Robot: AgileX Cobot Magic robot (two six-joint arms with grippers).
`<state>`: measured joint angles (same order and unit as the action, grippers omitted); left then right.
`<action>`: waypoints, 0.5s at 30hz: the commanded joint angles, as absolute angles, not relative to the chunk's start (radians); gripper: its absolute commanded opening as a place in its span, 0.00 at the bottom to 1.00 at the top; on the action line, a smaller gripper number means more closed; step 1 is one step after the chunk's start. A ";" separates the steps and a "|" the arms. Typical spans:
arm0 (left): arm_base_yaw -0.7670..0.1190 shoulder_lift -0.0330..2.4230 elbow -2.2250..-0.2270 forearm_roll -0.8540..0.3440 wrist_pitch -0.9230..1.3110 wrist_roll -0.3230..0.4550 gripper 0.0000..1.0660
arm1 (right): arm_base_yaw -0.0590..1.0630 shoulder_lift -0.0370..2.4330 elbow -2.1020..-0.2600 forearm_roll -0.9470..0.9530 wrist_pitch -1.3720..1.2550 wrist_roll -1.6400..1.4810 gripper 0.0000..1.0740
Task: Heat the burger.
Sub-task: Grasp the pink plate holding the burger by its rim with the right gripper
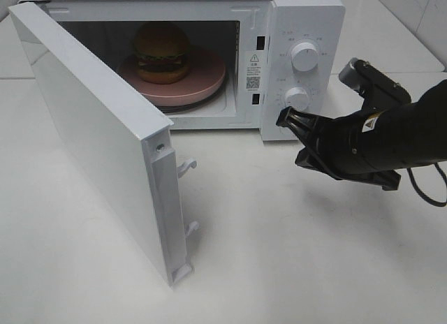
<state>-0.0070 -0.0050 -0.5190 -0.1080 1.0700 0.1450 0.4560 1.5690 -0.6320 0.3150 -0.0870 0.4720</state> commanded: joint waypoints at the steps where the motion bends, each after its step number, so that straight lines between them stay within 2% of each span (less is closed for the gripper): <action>1: -0.006 -0.010 -0.516 -0.110 1.071 0.140 0.92 | 0.443 1.535 -0.632 0.248 0.015 0.403 0.02; 15: -0.006 -0.010 -0.516 -0.110 1.071 0.140 0.92 | 0.443 1.336 -0.632 0.191 0.464 0.027 0.05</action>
